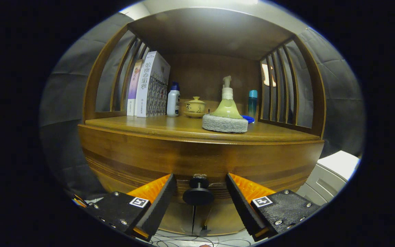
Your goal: Pull open the drawer, take out the items inside it, and place them on the countertop above the cabinet.
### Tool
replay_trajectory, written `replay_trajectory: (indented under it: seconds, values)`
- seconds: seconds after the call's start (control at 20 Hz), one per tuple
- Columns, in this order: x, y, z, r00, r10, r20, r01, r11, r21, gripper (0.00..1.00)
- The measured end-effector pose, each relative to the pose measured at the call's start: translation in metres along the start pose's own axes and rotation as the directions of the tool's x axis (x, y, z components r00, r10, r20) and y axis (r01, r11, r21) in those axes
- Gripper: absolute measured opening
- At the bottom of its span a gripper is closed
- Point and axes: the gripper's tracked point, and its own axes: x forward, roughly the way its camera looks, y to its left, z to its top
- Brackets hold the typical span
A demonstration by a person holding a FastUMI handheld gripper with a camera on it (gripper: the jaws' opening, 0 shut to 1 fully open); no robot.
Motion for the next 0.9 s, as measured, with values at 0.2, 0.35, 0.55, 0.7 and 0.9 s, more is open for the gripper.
replay_trajectory:
  seconds: [0.2, 0.35, 0.55, 0.7, 0.9]
  values:
    - [-0.001, 0.002, 0.000, 1.000, 0.003, 0.019, -0.003, 1.000, 0.014, 0.95]
    - [-0.012, -0.004, -0.002, 1.000, 0.015, 0.001, -0.015, 0.997, 0.072, 0.95]
    - [-0.040, -0.014, 0.010, 1.000, 0.019, 0.016, -0.021, 0.994, 0.109, 0.95]
    - [-0.069, -0.017, 0.032, 0.996, 0.047, 0.069, -0.054, 0.994, 0.098, 0.95]
    - [-0.117, -0.023, 0.066, 0.986, 0.076, 0.148, -0.087, 0.994, 0.070, 0.95]
